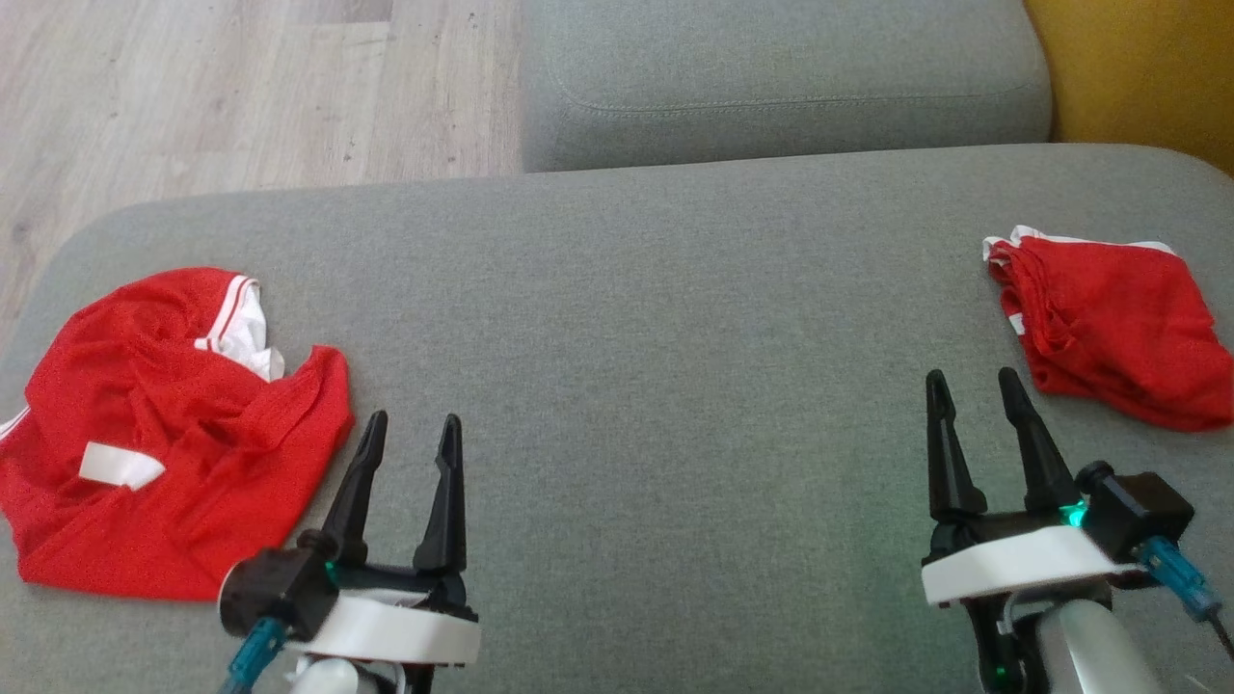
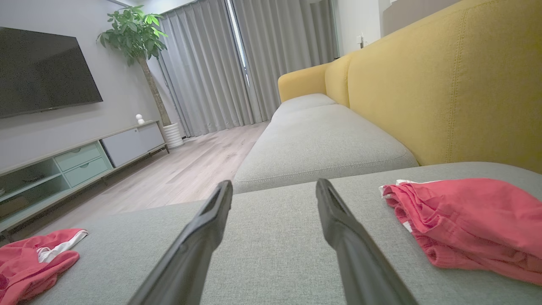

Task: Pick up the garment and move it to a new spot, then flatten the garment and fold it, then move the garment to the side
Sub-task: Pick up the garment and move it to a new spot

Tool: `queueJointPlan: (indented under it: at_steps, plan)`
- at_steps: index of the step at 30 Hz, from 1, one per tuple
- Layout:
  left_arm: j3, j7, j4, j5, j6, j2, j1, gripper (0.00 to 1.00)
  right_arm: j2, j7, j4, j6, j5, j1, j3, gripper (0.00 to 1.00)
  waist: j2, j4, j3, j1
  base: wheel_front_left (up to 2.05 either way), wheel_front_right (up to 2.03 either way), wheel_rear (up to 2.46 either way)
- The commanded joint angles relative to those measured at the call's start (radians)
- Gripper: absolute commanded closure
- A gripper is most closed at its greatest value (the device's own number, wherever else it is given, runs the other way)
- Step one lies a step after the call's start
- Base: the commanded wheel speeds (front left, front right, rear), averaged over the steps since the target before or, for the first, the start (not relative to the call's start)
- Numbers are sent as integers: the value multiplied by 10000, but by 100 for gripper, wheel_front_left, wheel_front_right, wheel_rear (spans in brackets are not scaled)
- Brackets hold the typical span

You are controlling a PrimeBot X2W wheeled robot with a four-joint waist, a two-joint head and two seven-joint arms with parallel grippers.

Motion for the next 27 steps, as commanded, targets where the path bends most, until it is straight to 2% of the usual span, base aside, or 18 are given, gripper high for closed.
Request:
queueJointPlan:
  at_steps: [1,10,27]
  plan:
    - [306,-51,-333,-18,72,10,-206,0,-23,-107,-403,65,-7,-158,180,0,-1,-4,7,0,0,0,0]
    - [367,-51,-231,80,150,10,-280,0,-23,-108,-364,65,96,-70,302,0,-1,272,19,0,0,0,0]
    - [1188,-51,-160,464,334,10,149,0,-22,-108,-75,65,401,200,1378,0,-1,2393,-475,0,0,0,0]
